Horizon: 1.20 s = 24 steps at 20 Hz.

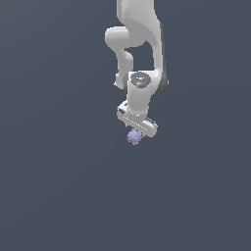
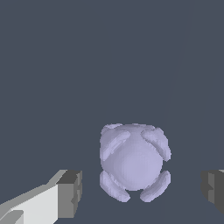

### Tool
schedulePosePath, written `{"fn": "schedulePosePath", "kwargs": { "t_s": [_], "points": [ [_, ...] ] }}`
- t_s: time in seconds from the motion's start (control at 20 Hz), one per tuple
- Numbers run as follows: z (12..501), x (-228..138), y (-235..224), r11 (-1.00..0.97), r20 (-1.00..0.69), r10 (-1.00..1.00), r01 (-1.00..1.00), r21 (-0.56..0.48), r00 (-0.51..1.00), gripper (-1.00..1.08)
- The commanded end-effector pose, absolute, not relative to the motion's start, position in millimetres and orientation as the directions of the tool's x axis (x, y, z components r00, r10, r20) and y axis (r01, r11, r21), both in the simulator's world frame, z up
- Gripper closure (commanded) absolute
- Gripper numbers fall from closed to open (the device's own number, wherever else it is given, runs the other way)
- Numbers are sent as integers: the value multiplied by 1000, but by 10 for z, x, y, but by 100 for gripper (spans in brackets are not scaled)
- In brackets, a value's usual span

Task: Pick up the object and move it to a goal position.

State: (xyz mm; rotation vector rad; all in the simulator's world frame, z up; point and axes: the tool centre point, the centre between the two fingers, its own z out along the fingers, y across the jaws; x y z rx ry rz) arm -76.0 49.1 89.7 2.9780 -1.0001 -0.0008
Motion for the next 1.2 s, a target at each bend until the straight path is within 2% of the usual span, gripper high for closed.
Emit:
{"fn": "schedulePosePath", "kwargs": {
  "t_s": [0.0, 0.9, 0.95, 1.15],
  "points": [
    [897, -760, 491, -797, 0, -604, -604, 0, 797, -92],
    [393, -768, 492, -795, 0, -607, -607, 0, 795, -92],
    [393, -768, 492, -795, 0, -607, -607, 0, 795, 108],
    [393, -768, 492, -795, 0, -607, -607, 0, 795, 108]
  ]
}}
